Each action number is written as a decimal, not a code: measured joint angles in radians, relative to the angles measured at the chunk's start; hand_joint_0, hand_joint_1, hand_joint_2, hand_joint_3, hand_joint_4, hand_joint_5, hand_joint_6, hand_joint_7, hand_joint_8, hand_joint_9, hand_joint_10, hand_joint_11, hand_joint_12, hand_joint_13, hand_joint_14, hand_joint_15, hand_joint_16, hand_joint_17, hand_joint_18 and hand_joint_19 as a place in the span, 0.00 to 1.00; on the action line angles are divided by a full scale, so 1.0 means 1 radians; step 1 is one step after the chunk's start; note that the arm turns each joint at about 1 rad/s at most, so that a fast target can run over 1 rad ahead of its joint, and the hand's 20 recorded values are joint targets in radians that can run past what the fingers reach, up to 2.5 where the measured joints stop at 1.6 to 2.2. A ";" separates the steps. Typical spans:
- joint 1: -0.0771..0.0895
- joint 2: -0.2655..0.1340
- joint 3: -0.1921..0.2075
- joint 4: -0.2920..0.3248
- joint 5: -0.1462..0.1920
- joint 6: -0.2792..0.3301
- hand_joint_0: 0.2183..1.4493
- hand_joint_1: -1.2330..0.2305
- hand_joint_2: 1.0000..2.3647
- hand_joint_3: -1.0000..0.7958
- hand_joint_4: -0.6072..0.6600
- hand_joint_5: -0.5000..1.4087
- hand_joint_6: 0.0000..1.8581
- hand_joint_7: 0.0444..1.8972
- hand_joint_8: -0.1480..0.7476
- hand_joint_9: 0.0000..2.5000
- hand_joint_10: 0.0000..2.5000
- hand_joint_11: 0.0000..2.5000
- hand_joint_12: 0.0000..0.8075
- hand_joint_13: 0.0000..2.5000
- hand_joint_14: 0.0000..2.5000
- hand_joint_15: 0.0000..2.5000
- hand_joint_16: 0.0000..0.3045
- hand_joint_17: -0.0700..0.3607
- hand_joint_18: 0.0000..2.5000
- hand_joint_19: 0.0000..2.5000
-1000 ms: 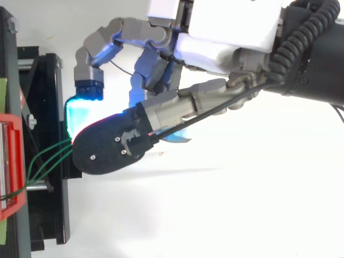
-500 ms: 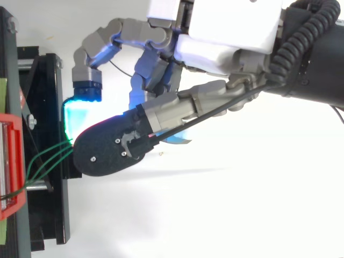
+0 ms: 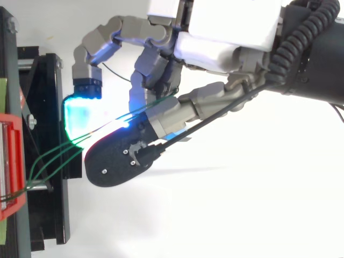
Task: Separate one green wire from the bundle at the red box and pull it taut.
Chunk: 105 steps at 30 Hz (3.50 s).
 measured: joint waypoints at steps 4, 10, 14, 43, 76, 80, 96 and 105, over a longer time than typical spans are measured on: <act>0.000 0.000 0.000 0.003 0.000 -0.002 0.32 0.30 0.00 0.28 0.58 0.15 0.48 0.50 0.47 0.46 0.27 0.65 0.41 0.60 0.00 0.67 0.18 0.44 0.41 0.26; 0.000 0.000 -0.003 0.004 0.000 -0.002 0.31 0.33 0.00 0.28 0.54 0.16 0.47 0.49 0.47 0.47 0.26 0.66 0.41 0.60 0.00 0.67 0.18 0.45 0.41 0.26; 0.002 0.000 -0.019 0.006 0.000 0.002 0.30 0.37 0.00 0.28 0.54 0.16 0.47 0.50 0.47 0.47 0.26 0.66 0.40 0.60 0.00 0.67 0.18 0.45 0.41 0.27; 0.003 0.000 -0.031 0.043 0.005 0.002 0.30 0.40 0.00 0.28 0.57 0.16 0.46 0.50 0.45 0.48 0.24 0.66 0.40 0.60 0.00 0.66 0.18 0.45 0.41 0.27; 0.018 -0.001 -0.079 0.127 0.047 0.012 0.28 0.33 0.00 0.28 0.59 0.15 0.48 0.48 0.48 0.46 0.27 0.65 0.43 0.60 0.00 0.66 0.19 0.46 0.41 0.26; 0.019 -0.001 -0.080 0.127 0.049 0.013 0.28 0.35 0.00 0.28 0.59 0.16 0.48 0.49 0.48 0.46 0.26 0.66 0.42 0.60 0.00 0.66 0.19 0.46 0.41 0.26; 0.023 -0.001 -0.080 0.128 0.048 0.015 0.33 0.37 0.01 0.36 0.57 0.16 0.48 0.52 0.47 0.48 0.25 0.67 0.40 0.60 0.00 0.67 0.18 0.45 0.41 0.27; 0.026 -0.001 -0.080 0.136 0.049 0.017 0.27 0.41 0.00 0.28 0.60 0.16 0.48 0.51 0.49 0.48 0.26 0.67 0.42 0.61 0.00 0.66 0.19 0.46 0.42 0.27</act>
